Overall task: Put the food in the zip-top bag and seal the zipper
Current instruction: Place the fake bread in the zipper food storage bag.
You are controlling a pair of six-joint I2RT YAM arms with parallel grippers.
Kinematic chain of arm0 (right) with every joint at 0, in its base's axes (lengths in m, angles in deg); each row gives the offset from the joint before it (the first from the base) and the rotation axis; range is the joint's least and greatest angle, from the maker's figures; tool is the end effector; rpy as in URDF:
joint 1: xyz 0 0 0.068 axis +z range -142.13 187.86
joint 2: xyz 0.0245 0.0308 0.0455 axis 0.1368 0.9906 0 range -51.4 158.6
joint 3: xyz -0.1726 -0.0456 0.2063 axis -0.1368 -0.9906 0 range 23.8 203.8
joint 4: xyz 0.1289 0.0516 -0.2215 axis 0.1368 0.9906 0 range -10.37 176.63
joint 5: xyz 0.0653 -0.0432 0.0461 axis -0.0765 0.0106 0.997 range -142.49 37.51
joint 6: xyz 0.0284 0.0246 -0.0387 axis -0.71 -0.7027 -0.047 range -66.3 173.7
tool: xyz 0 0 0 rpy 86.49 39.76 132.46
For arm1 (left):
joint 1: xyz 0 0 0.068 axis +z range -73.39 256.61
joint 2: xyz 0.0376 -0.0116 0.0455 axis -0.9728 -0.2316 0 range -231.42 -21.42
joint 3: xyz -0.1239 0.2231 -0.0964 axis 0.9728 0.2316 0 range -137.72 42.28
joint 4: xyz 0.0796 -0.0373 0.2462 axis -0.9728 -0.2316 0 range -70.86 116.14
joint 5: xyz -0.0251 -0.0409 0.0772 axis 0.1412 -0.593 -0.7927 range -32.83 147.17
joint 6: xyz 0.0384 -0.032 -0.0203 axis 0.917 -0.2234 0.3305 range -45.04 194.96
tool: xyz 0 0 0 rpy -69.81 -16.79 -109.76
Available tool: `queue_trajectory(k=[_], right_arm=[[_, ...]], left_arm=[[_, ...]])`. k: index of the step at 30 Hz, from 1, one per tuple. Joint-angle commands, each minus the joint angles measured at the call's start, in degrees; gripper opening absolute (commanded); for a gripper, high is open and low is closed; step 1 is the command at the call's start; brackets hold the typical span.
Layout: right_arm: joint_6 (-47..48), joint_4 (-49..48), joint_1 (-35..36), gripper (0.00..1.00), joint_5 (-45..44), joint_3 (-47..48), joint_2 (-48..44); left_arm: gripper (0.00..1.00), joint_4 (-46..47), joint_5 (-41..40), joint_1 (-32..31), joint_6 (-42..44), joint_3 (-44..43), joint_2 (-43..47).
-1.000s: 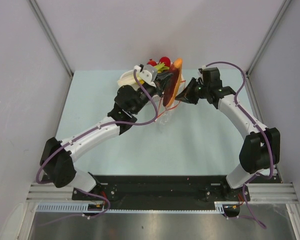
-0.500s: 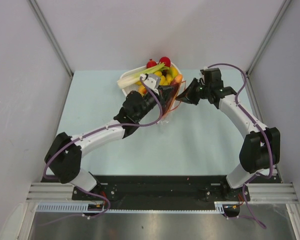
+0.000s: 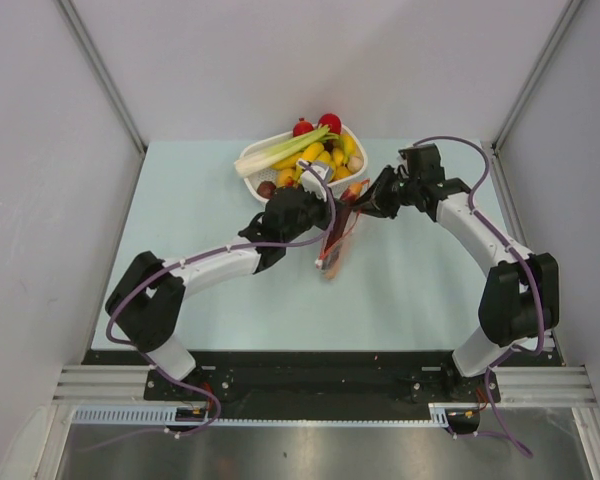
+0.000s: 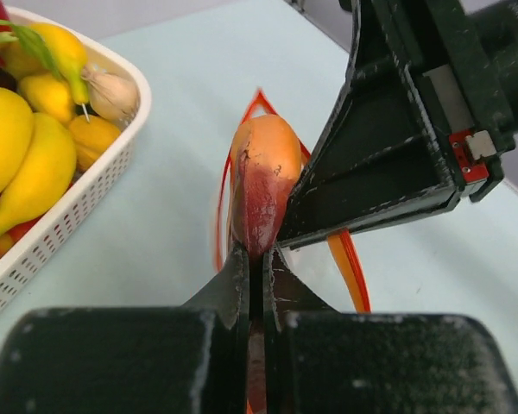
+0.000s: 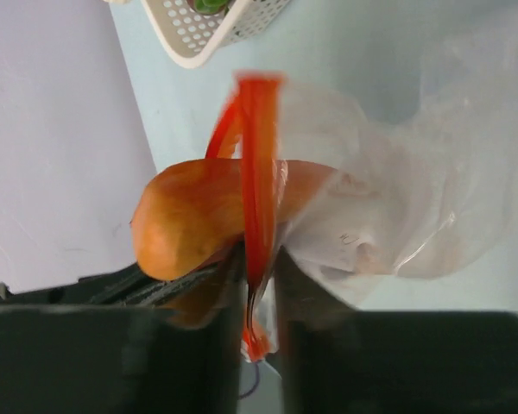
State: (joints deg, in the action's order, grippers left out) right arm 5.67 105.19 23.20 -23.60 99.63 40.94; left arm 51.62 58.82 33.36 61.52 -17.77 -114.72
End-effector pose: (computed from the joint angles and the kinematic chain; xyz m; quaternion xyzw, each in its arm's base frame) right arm 0.3434 0.1120 0.2948 0.1519 0.8776 0.4006 0.2150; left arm 0.2772 -0.2623 0.2781 0.2029 0.7255 -0.3216 0.5736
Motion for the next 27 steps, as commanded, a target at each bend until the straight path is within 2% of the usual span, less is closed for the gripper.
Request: queue_trajectory(k=[1,4,9,14,21,27], right_arm=[[7.32,0.8,-2.32,0.49,2.48,0.37,-2.95],[12.86,2.82,-5.3,0.68,4.34,0.37,-3.74],[20.06,4.05,-9.35,0.73,2.59,2.2,-4.01],[23.86,2.91,-7.95,0.64,1.44,5.2,-2.51],[29.83,7.57,-5.31,0.51,-2.51,7.4,-0.4],[30.89,9.15,-6.1,0.51,-6.12,7.66,0.74]], left_arm=[[0.0,-7.79,9.41,0.79,3.76,-5.42,-1.01],[0.0,-9.03,11.79,0.88,5.08,-5.69,-1.62],[0.0,-8.95,13.73,0.88,6.13,-5.16,-1.45],[0.0,-8.77,14.78,0.88,6.49,-5.78,-1.27],[0.0,-8.16,15.49,0.88,6.49,-6.22,-1.19],[0.0,-7.46,16.19,0.88,6.58,-5.87,-0.48]])
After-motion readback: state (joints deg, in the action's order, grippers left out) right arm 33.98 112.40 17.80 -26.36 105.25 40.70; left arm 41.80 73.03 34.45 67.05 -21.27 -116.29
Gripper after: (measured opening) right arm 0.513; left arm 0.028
